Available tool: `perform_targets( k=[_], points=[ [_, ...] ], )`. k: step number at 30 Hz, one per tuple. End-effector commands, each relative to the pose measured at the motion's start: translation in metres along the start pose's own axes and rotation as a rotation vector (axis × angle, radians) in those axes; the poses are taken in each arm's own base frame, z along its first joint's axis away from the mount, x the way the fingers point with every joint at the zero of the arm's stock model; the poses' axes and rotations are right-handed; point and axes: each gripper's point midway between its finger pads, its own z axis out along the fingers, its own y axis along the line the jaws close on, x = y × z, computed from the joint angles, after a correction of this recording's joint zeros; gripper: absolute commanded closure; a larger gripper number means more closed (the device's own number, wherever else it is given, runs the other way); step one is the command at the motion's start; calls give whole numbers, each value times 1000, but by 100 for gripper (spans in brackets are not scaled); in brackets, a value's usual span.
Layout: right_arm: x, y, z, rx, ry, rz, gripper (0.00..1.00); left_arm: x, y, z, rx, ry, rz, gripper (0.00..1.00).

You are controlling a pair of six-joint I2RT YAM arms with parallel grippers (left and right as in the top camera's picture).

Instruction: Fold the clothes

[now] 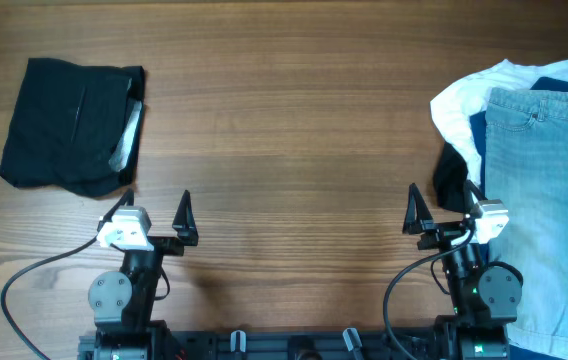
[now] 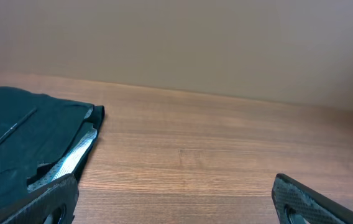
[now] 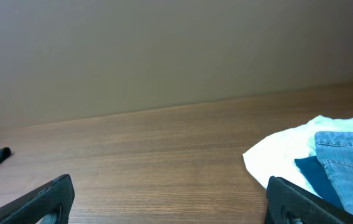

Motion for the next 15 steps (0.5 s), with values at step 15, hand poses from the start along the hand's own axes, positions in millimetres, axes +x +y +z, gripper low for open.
perform_targets(
  k=[15],
  points=[
    [-70,58,-16,-302,-121,197,0,-54,-34,-11,153,-91,-41,0]
  ],
)
